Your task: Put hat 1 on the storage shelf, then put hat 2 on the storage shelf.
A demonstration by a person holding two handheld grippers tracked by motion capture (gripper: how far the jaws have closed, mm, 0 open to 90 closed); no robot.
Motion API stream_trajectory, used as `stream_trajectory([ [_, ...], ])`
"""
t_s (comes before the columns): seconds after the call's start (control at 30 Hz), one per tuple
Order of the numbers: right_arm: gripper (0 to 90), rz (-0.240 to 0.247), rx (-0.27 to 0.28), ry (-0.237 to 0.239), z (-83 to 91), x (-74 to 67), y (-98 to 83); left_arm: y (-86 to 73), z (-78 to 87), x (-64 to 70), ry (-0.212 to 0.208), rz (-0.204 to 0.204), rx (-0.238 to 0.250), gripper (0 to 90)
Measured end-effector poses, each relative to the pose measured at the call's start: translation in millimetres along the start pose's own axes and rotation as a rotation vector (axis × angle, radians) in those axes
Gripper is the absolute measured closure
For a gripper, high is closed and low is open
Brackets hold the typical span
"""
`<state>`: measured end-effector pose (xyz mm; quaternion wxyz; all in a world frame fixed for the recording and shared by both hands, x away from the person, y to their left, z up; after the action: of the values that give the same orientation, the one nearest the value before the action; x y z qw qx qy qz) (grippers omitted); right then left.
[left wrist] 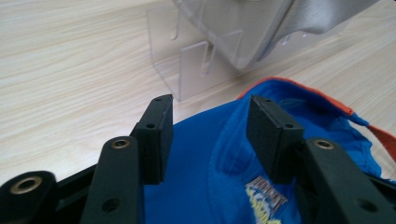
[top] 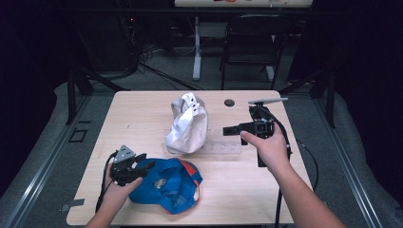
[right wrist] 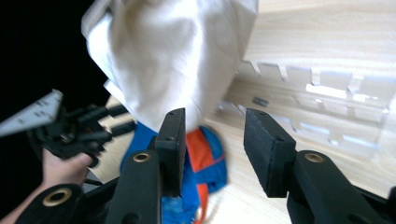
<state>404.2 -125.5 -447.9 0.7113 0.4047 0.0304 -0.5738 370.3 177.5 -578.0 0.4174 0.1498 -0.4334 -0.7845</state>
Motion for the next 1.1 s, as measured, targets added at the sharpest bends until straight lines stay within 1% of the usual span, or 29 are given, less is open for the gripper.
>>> stream_trajectory([
  [0.03,58.3,0.013,-0.002,-0.014,-1.8,5.4,-9.0,-3.6,4.6,-4.9,0.019,0.005,-0.007,49.6],
  [0.07,58.3,0.013,-0.002,-0.014,-1.8,5.4,-9.0,-3.6,4.6,-4.9,0.019,0.005,-0.007,48.6],
  [0.1,57.9,0.031,-0.006,-0.044,-4.3,11.8,-18.4,-8.2,9.1,-8.5,0.027,0.013,-0.009,47.3],
  [0.13,57.9,0.036,-0.004,-0.056,-5.3,14.3,-22.9,-11.1,11.4,-10.2,0.033,0.02,-0.011,46.5],
  [0.17,57.9,0.045,-0.008,-0.064,-6.1,16.4,-27.8,-11.1,11.4,-10.2,0.033,0.02,-0.011,46.4],
  [0.2,57.9,0.045,-0.008,-0.064,-6.1,16.4,-27.8,-14.3,13.6,-12.2,0.038,0.021,-0.016,46.4],
  [0.23,57.4,0.051,-0.008,-0.073,-7.0,18.4,-32.5,-18.4,16.1,-14.4,0.046,0.029,-0.019,46.0],
  [0.27,56.1,0.049,-0.007,-0.073,-9.2,20.8,-43.1,-21.1,17.7,-16.4,0.044,0.031,-0.015,45.9],
  [0.3,55.2,0.049,-0.01,-0.071,-10.3,21.0,-46.9,-25.4,19.6,-19.5,0.041,0.05,-0.015,46.2],
  [0.33,55.2,0.049,-0.01,-0.071,-10.3,21.0,-46.9,-25.4,19.6,-19.5,0.041,0.05,-0.015,46.5],
  [0.37,53.2,0.077,0.008,-0.097,-12.5,22.3,-56.2,-27.1,20.0,-22.5,0.033,0.079,-0.008,46.5],
  [0.4,53.2,0.077,0.008,-0.097,-12.5,22.3,-56.2,-27.1,20.0,-22.5,0.033,0.079,-0.008,46.5],
  [0.43,52.9,0.091,0.018,-0.109,-13.1,23.0,-58.8,-27.6,21.3,-24.0,0.034,0.081,-0.013,46.5],
  [0.47,52.8,0.102,0.035,-0.117,-14.3,23.7,-63.1,-26.9,20.9,-24.5,0.038,0.083,0.002,46.5],
  [0.5,52.9,0.109,0.044,-0.108,-16.8,24.5,-69.7,-27.7,22.3,-25.2,0.04,0.08,0.003,46.5],
  [0.53,52.9,0.109,0.044,-0.108,-16.8,24.5,-69.7,-27.7,22.3,-25.2,0.04,0.08,0.003,46.4],
  [0.57,52.9,0.102,0.04,-0.103,-18.0,24.9,-74.0,-27.9,22.1,-25.7,0.048,0.08,0.012,46.4],
  [0.67,53.1,0.082,0.047,-0.08,-23.2,27.0,-84.4,-29.5,23.8,-28.1,0.054,0.075,-0.004,46.5],
  [0.7,53.4,0.072,0.043,-0.055,-28.6,28.2,-91.2,-30.0,24.5,-30.2,0.06,0.079,0.0,46.4],
  [0.73,53.4,0.072,0.043,-0.055,-28.6,28.2,-91.2,-30.0,24.5,-30.2,0.06,0.079,0.0,46.5],
  [0.77,53.8,0.07,0.043,-0.049,-31.6,29.7,-94.4,-30.5,24.8,-31.2,0.063,0.082,0.001,46.5],
  [0.8,54.1,0.064,0.042,-0.041,-34.5,31.0,-97.8,-30.6,24.2,-32.4,0.07,0.083,0.012,46.5],
  [0.83,55.1,0.05,0.042,-0.036,-40.2,34.9,-104.3,-32.7,25.2,-34.0,0.072,0.092,0.007,46.5],
  [0.87,55.1,0.05,0.042,-0.036,-40.2,34.9,-104.3,-32.7,25.2,-34.0,0.072,0.092,0.007,46.4],
  [0.9,56.5,0.041,0.037,-0.028,-45.8,39.6,-111.1,-34.4,26.8,-36.2,0.078,0.095,-0.002,46.5],
  [1.0,57.0,0.043,0.031,-0.03,-49.5,43.1,-115.5,-34.4,27.8,-37.9,0.085,0.1,0.009,46.5],
  [1.07,56.9,0.034,0.037,-0.042,-54.2,47.5,-120.1,-35.2,28.4,-39.8,0.094,0.102,0.017,46.5],
  [1.1,56.0,0.029,0.039,-0.05,-56.5,49.8,-122.4,-37.1,29.4,-40.8,0.095,0.099,0.0,46.6],
])
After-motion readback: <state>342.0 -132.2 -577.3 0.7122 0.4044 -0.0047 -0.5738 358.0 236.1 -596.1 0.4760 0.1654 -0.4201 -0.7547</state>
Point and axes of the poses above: each handheld gripper's, and its own axes: z roughly backward along the jaws, y roughly out of its top, x roughly to its right, the point moved 9 cm from there along -z, roughly forward along the jaws, and after that the axes turned 3 degrees about -y, right-handed, at the moved point
